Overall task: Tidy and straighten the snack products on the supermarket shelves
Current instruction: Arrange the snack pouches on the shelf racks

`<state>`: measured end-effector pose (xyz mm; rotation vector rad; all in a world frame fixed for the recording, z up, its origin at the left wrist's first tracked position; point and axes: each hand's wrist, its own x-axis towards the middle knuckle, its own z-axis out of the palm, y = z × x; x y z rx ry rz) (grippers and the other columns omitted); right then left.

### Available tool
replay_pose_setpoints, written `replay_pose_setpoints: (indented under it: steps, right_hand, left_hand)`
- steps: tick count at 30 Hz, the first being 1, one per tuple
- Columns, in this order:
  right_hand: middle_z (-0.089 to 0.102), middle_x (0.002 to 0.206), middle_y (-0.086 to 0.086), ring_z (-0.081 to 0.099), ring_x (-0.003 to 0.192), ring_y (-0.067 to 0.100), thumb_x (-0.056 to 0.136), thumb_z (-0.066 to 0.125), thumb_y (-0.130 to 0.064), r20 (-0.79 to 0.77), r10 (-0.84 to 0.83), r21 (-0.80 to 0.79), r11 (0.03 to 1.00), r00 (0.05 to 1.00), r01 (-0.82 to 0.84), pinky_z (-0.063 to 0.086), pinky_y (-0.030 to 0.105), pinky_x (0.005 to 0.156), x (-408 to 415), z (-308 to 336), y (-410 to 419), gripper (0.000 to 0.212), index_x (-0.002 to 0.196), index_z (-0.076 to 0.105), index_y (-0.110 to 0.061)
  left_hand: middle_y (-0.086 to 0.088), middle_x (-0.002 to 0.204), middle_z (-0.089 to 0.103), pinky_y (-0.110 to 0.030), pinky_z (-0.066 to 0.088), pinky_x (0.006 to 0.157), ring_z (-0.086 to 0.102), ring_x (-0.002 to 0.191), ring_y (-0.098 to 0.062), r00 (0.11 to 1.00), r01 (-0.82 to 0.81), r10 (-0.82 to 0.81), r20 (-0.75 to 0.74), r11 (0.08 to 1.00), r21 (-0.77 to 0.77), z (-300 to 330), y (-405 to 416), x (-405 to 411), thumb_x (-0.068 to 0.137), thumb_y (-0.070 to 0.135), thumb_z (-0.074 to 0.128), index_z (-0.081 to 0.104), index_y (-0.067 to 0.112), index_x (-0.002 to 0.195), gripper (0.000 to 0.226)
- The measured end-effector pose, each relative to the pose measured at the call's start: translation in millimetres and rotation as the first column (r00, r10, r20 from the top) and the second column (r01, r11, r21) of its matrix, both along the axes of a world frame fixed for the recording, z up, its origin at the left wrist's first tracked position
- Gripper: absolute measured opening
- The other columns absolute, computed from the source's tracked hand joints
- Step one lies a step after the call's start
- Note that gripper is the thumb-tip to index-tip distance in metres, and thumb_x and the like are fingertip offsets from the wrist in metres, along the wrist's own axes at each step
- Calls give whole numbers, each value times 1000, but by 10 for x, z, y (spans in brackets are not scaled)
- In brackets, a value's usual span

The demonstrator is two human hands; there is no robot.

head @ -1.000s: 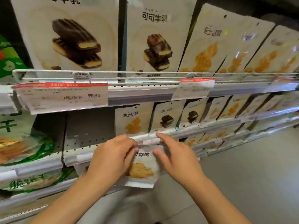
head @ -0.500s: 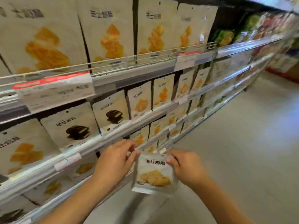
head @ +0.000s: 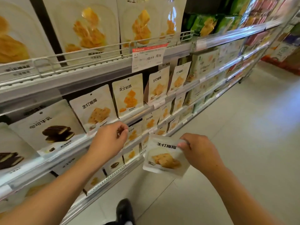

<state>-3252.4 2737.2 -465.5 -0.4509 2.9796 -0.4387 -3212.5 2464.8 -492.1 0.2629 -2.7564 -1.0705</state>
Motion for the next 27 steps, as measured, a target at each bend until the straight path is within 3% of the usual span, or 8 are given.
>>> replay_pose_setpoints:
  steps: [6, 10, 11, 13, 16, 19, 24, 27]
  right_hand:
    - [64, 77, -10, 59, 70, 8, 95, 55, -34, -27, 42, -38, 998, 999, -43, 52, 26, 63, -681, 3, 24, 16, 87, 67, -28]
    - [65, 82, -10, 59, 73, 10, 96, 54, -33, -39, 106, 15, 994, 994, -105, 54, 30, 67, -1170, 51, -5, 16, 91, 68, -26]
    - [65, 82, -10, 59, 73, 11, 96, 54, -33, -45, 114, 22, 993, 992, -113, 54, 30, 67, -1296, 57, -14, 16, 91, 67, -26]
    - [65, 79, -11, 59, 72, 11, 95, 55, -31, -45, 132, 23, 991, 990, -132, 54, 32, 67, -1519, 67, -38, 15, 88, 67, -25]
    - [58, 73, -18, 55, 68, 7, 95, 55, -30, -60, 194, -11, 981, 979, -195, 46, 21, 61, -1808, 71, -74, 14, 82, 59, -31]
    - [57, 69, -16, 53, 63, 2, 95, 56, -31, -65, 261, -41, 964, 963, -264, 40, 17, 55, -2086, 42, -97, 16, 79, 55, -36]
    - [64, 72, -2, 56, 66, 16, 92, 58, -24, -101, 383, -179, 901, 918, -395, 42, 24, 57, -2484, -29, -77, 14, 84, 67, -16]
    - [67, 84, -4, 60, 80, 17, 93, 59, -26, 17, 461, -192, 872, 887, -450, 48, 31, 69, -2712, -71, -31, 9, 95, 67, -22]
  left_hand:
    - [8, 127, 51, -21, 45, 67, 56, 74, 3, 999, 0, 0, -53, 1000, 0, -69, -64, -1006, 94, 29, 59, 50, 25, 135, 42]
    - [-4, 146, 38, -38, 53, 87, 63, 90, -15, 997, 1, -6, -81, 998, -67, 5, -134, -1585, 93, 27, 58, 37, 19, 146, 57]
    - [-8, 140, 47, -39, 53, 86, 64, 92, -19, 998, -23, 16, -66, 994, -107, 18, -155, -1705, 94, 27, 57, 35, 19, 148, 59]
    - [-8, 103, 68, -34, 54, 68, 65, 82, -21, 998, -69, 71, 3, 987, -144, 36, -182, -1879, 95, 29, 54, 38, 18, 143, 52]
    - [-7, 68, 65, -26, 41, 48, 62, 61, -19, 981, -124, 148, 125, 975, -184, 19, -189, -2025, 98, 36, 48, 50, 13, 119, 31]
    - [-3, 67, 61, -25, 36, 49, 59, 62, -16, 966, -163, 202, 161, 960, -227, 14, -172, -2111, 99, 42, 46, 47, 14, 128, 41]
    - [2, 66, 52, -24, 33, 46, 51, 61, -16, 926, -271, 341, 160, 897, -349, 32, -90, -2185, 98, 41, 48, 47, 15, 133, 43]
    - [-8, 104, 70, -33, 55, 72, 65, 88, -28, 895, -413, 441, 62, 874, -258, 33, -26, -2206, 97, 33, 55, 60, 21, 123, 30]
